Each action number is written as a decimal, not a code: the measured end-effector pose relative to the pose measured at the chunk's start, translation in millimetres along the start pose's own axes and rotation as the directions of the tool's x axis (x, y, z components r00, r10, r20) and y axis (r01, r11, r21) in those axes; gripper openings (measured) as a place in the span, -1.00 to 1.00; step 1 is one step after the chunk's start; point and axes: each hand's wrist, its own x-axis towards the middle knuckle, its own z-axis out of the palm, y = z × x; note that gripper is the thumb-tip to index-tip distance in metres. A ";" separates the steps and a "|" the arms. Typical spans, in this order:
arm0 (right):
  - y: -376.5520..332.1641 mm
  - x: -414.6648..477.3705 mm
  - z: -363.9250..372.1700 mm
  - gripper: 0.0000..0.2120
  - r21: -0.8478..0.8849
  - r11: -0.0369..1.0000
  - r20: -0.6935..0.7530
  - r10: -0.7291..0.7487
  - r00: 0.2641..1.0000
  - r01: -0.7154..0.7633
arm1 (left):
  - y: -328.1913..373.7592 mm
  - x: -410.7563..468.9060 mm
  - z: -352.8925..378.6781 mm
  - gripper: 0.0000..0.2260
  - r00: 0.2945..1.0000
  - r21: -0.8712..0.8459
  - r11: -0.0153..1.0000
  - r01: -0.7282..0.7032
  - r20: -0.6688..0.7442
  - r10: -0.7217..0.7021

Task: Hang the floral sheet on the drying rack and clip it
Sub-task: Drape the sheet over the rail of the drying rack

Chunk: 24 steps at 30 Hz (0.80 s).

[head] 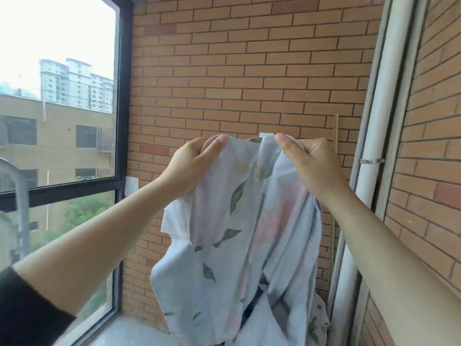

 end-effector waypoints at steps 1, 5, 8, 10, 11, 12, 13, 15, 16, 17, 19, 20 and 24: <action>-8.6 -1.4 1.2 -0.45 0.018 1.000 0.018 -0.006 1.000 0.006 | 3.1 -4.0 -4.5 -0.67 1.000 -0.012 1.000 -0.007 0.002 0.007; -37.8 -3.4 7.3 -0.43 0.149 0.989 0.123 0.007 0.992 -0.026 | 21.0 -20.7 -18.6 -0.73 0.992 -0.191 0.979 -0.073 0.086 0.091; -52.9 -0.8 13.0 -0.45 0.266 0.961 0.120 0.042 0.992 -0.072 | 31.4 -28.2 -19.9 -0.60 0.940 -0.307 0.952 0.024 0.331 0.083; -53.6 2.0 14.9 -0.52 0.270 0.960 0.076 0.052 0.996 -0.071 | 35.3 -30.3 -18.4 -0.72 0.905 -0.321 0.943 0.091 0.422 0.056; -50.8 2.7 15.4 -0.55 0.250 0.966 0.075 0.050 0.996 -0.067 | 36.3 -29.4 -18.9 -0.77 0.914 -0.360 0.924 0.127 0.405 0.033; -44.8 3.4 15.6 -0.56 0.221 0.973 0.100 0.051 0.994 -0.072 | 37.4 -27.6 -20.5 -0.81 0.928 -0.412 0.898 0.157 0.372 0.008; -37.8 3.7 15.1 -0.57 0.182 0.980 0.150 0.058 0.987 -0.085 | 37.6 -24.2 -22.7 -0.84 0.941 -0.452 0.876 0.169 0.338 -0.007; -23.1 0.4 13.3 -0.70 0.153 0.980 0.244 0.091 0.966 -0.131 | 37.6 -15.8 -27.2 -0.86 0.959 -0.461 0.872 0.166 0.281 -0.034; -14.8 -2.6 13.2 -0.77 0.150 0.976 0.273 0.111 0.956 -0.157 | 37.5 -13.0 -28.4 -0.86 0.965 -0.446 0.879 0.170 0.258 -0.055; -5.9 -6.8 13.3 -0.84 0.134 0.976 0.280 0.130 0.951 -0.173 | 36.7 -11.1 -28.9 -0.84 0.969 -0.439 0.881 0.178 0.234 -0.079; 16.2 -19.4 17.1 -0.93 0.035 0.982 0.273 0.171 0.947 -0.188 | 35.8 -7.4 -30.1 -0.82 0.976 -0.450 0.871 0.199 0.174 -0.133; 29.2 -27.9 20.0 -0.92 -0.033 0.980 0.271 0.198 0.942 -0.197 | 35.9 -5.8 -31.9 -0.82 0.978 -0.451 0.869 0.203 0.144 -0.154; 91.8 -61.1 23.1 -0.69 -0.264 0.930 0.224 0.317 0.922 -0.255 | 36.9 0.1 -41.2 -0.85 0.980 -0.453 0.869 0.200 0.075 -0.187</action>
